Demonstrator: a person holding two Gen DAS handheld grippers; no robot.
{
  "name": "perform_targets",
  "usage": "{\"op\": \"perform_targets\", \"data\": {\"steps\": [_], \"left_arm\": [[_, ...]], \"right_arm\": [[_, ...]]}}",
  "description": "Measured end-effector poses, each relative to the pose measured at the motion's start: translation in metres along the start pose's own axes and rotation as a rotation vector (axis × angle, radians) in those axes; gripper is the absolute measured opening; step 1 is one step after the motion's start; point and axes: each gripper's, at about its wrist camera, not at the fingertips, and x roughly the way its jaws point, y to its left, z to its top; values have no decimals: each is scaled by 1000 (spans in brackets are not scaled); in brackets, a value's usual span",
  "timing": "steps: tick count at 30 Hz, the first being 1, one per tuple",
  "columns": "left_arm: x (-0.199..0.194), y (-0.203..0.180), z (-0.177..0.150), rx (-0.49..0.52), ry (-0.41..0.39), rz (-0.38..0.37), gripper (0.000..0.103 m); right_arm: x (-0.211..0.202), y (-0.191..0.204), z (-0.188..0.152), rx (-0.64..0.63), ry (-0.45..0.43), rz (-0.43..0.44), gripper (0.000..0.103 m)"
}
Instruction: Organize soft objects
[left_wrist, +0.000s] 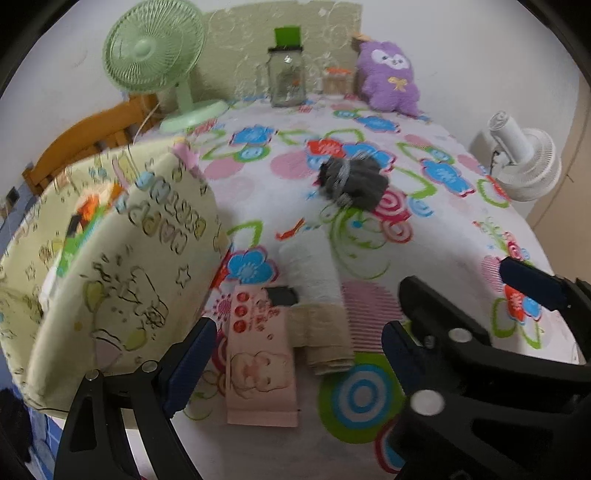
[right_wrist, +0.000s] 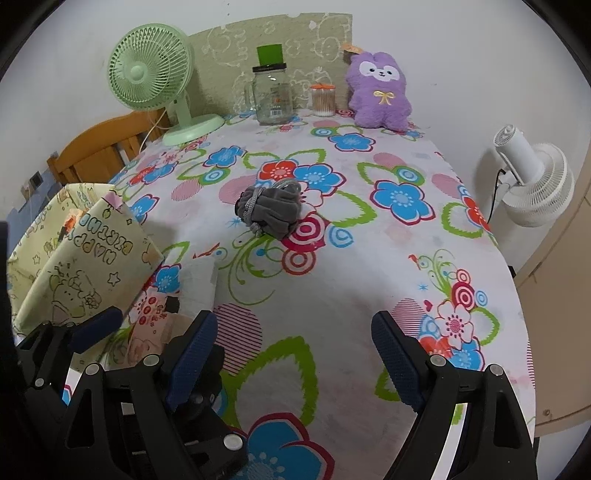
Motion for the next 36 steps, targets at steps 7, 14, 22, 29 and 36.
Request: {"op": "perform_targets", "data": {"steps": [7, 14, 22, 29, 36], "left_arm": [[13, 6, -5, -23, 61, -37, 88], [7, 7, -5, 5, 35, -62, 60], [7, 1, 1, 28, 38, -119, 38], [9, -5, 12, 34, 22, -135, 38], [13, -7, 27, 26, 12, -138, 38]], "right_arm": [[9, 5, -3, -23, 22, -16, 88], [12, 9, -1, -36, 27, -14, 88], [12, 7, 1, -25, 25, -25, 88], [13, 1, 10, -10, 20, -35, 88], [18, -6, 24, 5, 10, -40, 88]]}}
